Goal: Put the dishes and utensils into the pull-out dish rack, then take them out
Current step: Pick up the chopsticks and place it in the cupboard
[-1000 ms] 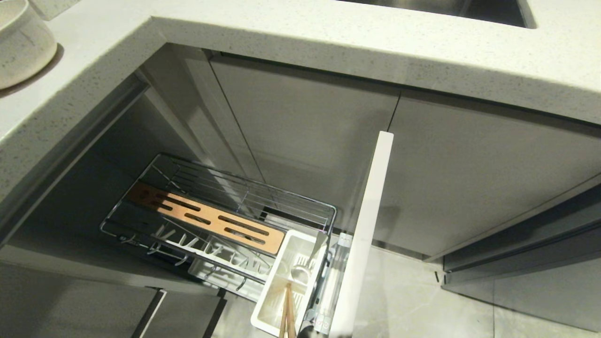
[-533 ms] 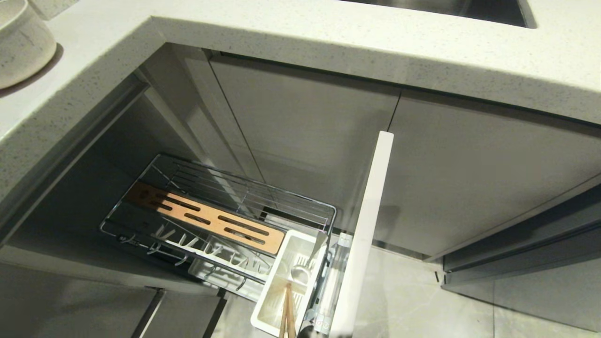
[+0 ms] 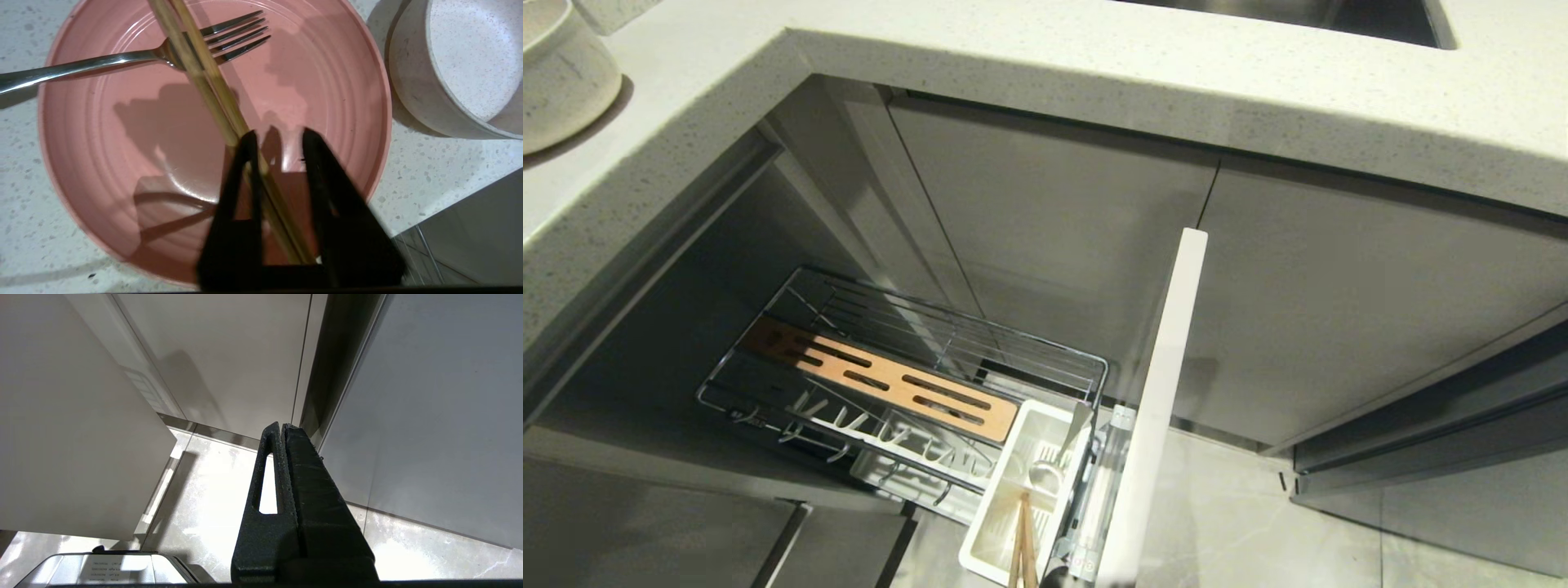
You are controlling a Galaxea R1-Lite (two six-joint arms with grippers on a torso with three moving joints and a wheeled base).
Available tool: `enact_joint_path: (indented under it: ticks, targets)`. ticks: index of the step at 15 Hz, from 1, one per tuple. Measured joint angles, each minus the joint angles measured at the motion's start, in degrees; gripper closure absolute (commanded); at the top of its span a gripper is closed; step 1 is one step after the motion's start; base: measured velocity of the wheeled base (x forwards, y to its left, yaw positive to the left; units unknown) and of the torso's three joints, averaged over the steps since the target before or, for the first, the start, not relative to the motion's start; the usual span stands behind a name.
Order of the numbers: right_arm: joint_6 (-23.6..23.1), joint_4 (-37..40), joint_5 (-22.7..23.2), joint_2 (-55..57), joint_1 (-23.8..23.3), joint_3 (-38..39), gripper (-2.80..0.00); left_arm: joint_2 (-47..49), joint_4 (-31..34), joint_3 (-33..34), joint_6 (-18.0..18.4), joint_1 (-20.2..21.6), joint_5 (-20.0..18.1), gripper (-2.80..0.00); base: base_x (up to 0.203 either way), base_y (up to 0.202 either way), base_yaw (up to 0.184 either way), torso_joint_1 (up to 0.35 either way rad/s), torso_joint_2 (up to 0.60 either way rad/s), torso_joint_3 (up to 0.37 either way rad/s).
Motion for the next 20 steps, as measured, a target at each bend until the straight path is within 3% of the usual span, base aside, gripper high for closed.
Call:
enact_joint_path:
  ticks: [6,10,14,20]
  targets:
    - [0.00,-0.02,0.00,0.00,0.00,0.00,0.00,-1.69,0.92,-0.19,-0.95,0.35,-0.01,-2.80,0.000,0.000,0.000,0.000,0.00,0.000]
    - [0.00,-0.01,0.00,0.00,0.00,0.00,0.00,-2.21,3.16,0.51,-5.95,1.05,-2.09,-2.80,0.000,0.000,0.000,0.000,0.00,0.000]
    - [0.00,0.00,0.00,0.00,0.00,0.00,0.00,-1.84,2.89,2.95,-8.14,1.54,-3.38,-2.80,0.000,0.000,0.000,0.000,0.00,0.000]
    - [0.00,-0.02,0.00,0.00,0.00,0.00,0.00,-0.21,2.49,5.75,-8.51,2.29,-3.46,-2.80,0.000,0.000,0.000,0.000,0.00,0.000]
